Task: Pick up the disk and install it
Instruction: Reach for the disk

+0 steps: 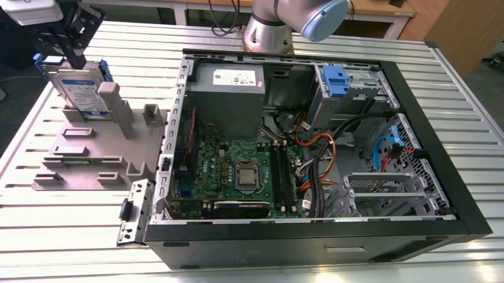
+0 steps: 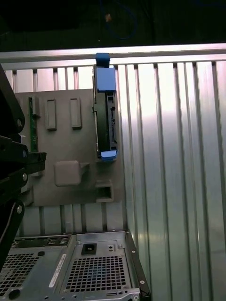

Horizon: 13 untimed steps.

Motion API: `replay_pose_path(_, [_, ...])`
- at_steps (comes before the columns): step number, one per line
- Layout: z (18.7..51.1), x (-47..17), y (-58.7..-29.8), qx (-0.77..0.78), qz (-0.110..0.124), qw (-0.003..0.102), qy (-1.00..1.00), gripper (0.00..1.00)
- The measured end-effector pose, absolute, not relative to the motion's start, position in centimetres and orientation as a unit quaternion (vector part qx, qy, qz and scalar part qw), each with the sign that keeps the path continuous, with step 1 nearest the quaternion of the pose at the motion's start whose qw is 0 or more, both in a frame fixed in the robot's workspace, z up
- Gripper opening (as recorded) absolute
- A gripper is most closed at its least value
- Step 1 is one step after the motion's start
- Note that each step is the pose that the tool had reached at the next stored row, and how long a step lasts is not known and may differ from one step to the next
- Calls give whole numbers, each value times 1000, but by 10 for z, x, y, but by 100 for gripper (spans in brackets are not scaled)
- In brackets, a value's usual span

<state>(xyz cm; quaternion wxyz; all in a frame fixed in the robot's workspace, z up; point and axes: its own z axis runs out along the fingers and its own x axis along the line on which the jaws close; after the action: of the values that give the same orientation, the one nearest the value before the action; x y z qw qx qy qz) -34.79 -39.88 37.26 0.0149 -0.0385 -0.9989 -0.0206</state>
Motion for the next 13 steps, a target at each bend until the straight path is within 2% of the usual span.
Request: replay_pose_path(13, [371,-351,-399,-39,-21,18,-999,11])
